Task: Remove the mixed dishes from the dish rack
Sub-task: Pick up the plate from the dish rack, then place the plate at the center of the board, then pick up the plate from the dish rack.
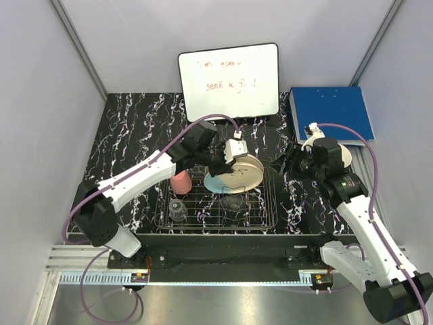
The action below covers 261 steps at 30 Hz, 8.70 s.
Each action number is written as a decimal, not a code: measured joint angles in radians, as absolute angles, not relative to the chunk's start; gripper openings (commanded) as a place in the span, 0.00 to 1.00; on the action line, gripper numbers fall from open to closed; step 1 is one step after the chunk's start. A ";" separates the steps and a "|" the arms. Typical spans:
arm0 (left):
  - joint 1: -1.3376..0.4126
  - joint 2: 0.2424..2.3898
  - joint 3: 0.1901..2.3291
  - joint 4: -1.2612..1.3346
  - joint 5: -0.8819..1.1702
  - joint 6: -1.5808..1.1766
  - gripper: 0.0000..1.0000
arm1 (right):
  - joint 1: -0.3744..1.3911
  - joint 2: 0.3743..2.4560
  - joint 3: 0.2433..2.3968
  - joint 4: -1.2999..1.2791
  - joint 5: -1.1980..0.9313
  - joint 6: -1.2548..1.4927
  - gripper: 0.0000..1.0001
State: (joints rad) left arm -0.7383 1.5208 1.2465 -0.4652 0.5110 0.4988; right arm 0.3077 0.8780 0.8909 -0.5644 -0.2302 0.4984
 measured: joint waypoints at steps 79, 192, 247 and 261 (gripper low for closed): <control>-0.474 1.287 1.106 0.516 0.714 -1.132 0.75 | 0.302 0.826 0.822 0.229 -0.524 0.922 0.00; -0.390 0.723 0.793 -0.063 0.172 -0.700 0.99 | -0.015 1.352 0.847 -0.355 -0.273 0.916 0.83; -0.628 1.397 0.988 -0.073 0.442 0.416 0.16 | 0.027 0.858 0.671 -0.184 -0.335 0.805 0.73; -0.636 1.409 1.011 -0.104 0.455 0.432 0.00 | 0.027 0.859 0.666 -0.176 -0.335 0.808 0.73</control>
State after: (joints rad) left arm -0.6357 1.4090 1.0111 -0.1043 0.4549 0.4324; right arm 0.0273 0.8585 0.6662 -0.1761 -0.3351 0.8082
